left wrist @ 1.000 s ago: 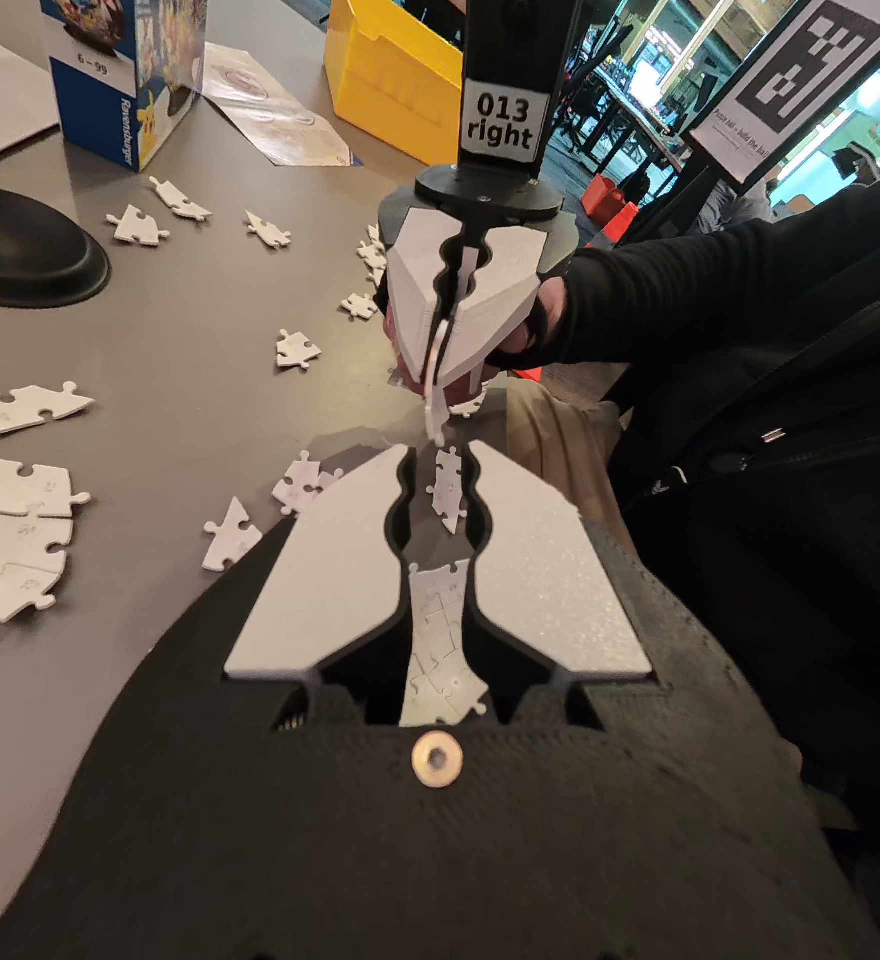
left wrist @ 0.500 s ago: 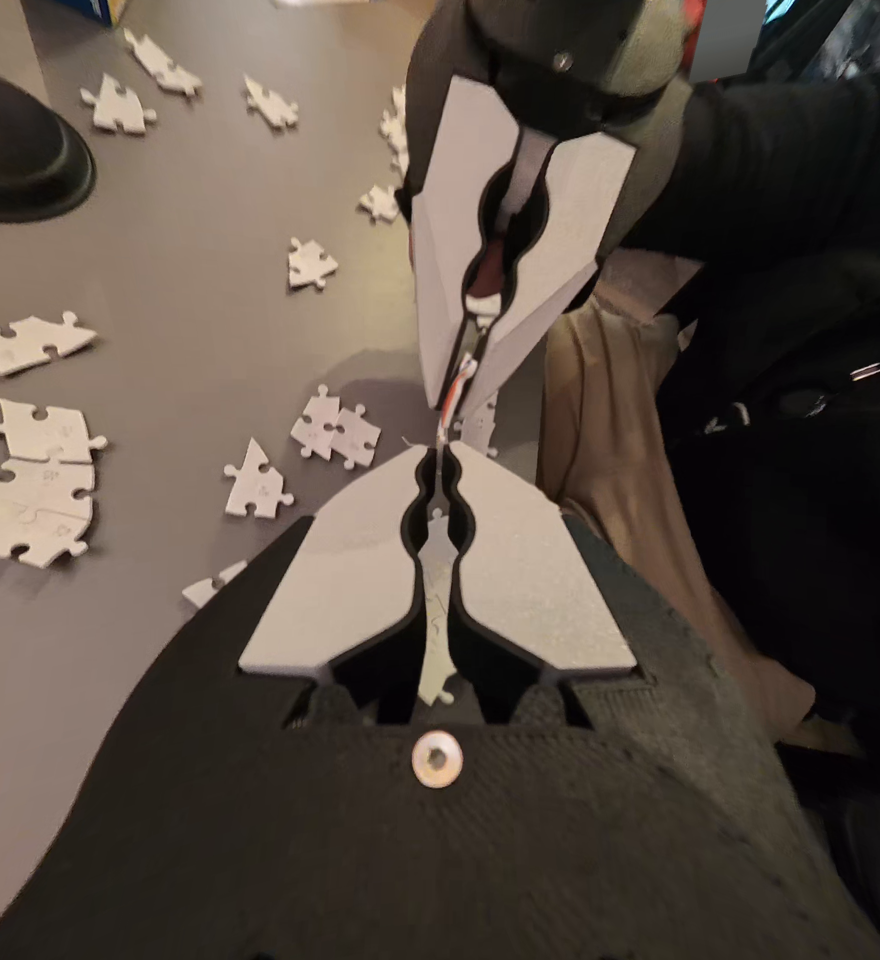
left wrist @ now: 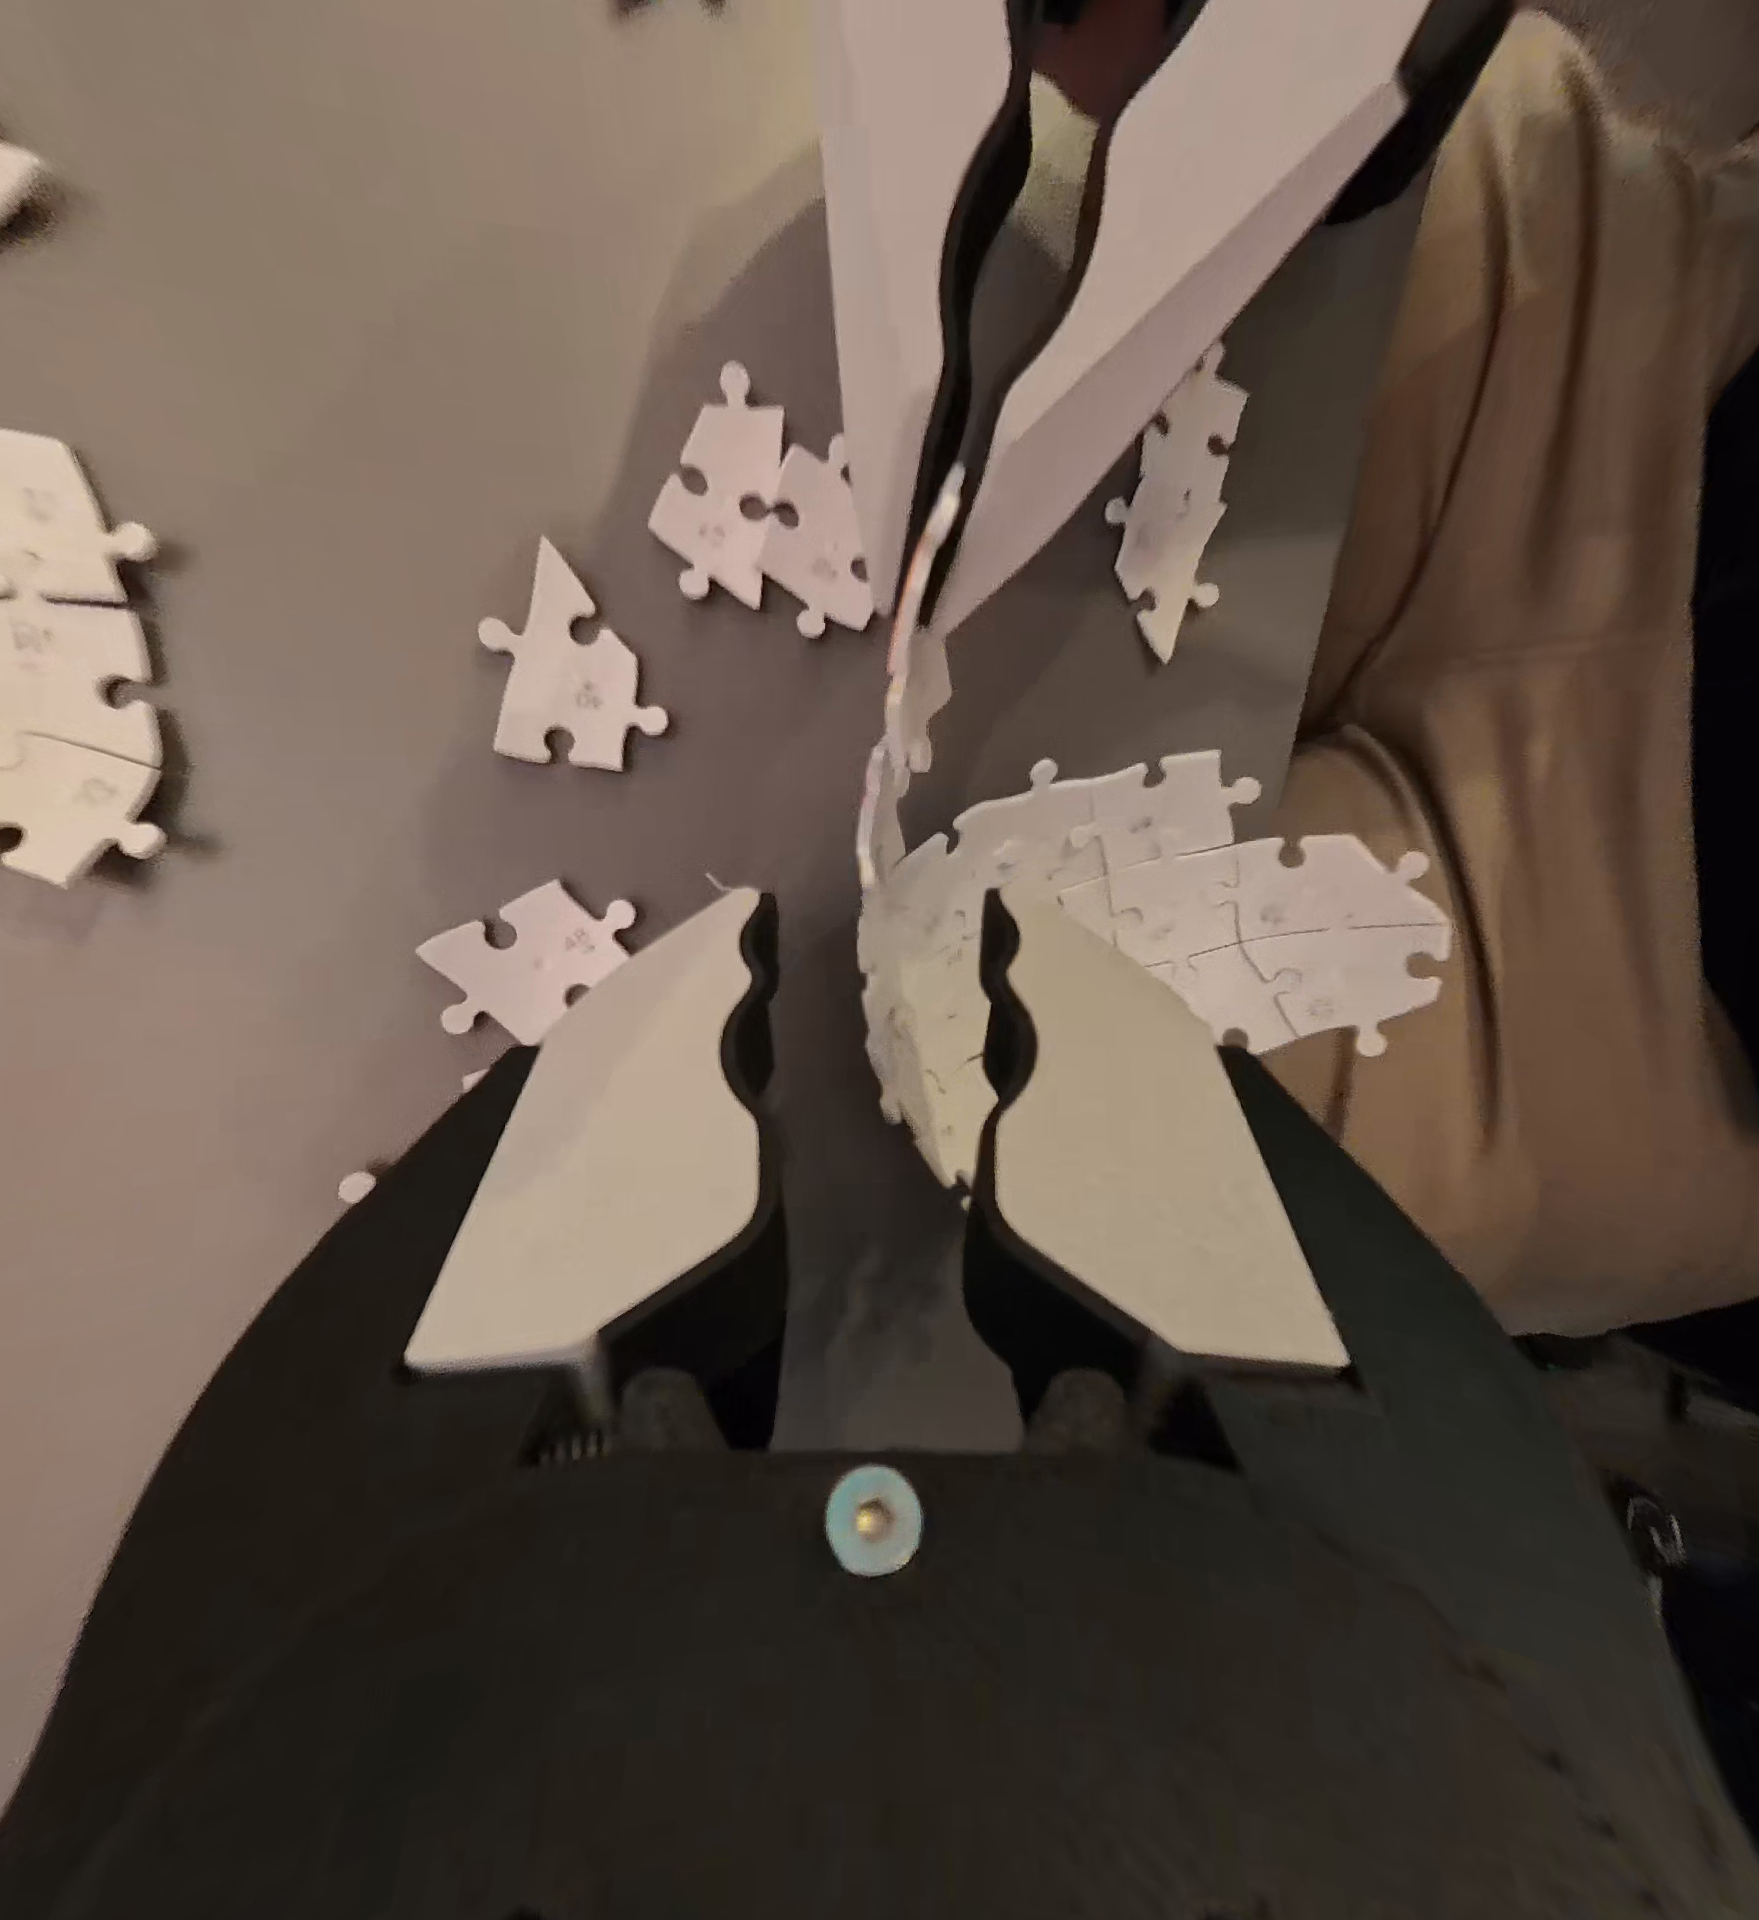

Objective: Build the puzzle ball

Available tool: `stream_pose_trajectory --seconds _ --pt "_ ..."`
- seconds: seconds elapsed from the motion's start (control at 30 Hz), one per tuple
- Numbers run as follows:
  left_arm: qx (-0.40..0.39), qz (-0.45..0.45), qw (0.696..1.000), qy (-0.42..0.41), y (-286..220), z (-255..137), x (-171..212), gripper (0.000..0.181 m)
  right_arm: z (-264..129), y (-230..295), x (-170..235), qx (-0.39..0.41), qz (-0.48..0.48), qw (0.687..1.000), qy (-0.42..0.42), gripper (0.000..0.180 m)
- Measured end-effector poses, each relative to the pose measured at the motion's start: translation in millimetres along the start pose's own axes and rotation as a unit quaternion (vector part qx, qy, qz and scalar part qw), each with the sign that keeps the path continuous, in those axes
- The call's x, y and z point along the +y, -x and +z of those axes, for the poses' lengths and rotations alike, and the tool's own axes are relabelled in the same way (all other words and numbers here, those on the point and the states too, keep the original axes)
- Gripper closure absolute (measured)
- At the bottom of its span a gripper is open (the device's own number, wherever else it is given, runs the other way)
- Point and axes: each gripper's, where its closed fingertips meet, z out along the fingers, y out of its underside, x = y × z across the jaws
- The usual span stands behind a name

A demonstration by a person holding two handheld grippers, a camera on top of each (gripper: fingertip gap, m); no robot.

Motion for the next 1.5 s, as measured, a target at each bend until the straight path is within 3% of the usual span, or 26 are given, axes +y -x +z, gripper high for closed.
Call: stream_pose_trajectory --seconds 0.27,0.43,1.2,1.5 --pt "0.037 0.014 0.999 0.019 -1 15 -2 0.17 1 -6 2 0.002 0.007 1.0 -0.01 0.179" --pt "0.048 0.015 0.998 0.025 0 17 0 0.177 4 -3 2 -0.006 0.002 1.0 -0.017 0.179" --pt "0.123 -0.015 0.992 0.0 -3 17 5 0.177 15 -2 5 0.062 -0.108 0.992 -0.021 0.179" --pt "0.132 -0.018 0.991 0.0 -2 18 7 0.177 18 -2 6 0.113 -0.188 0.976 -0.007 0.178"
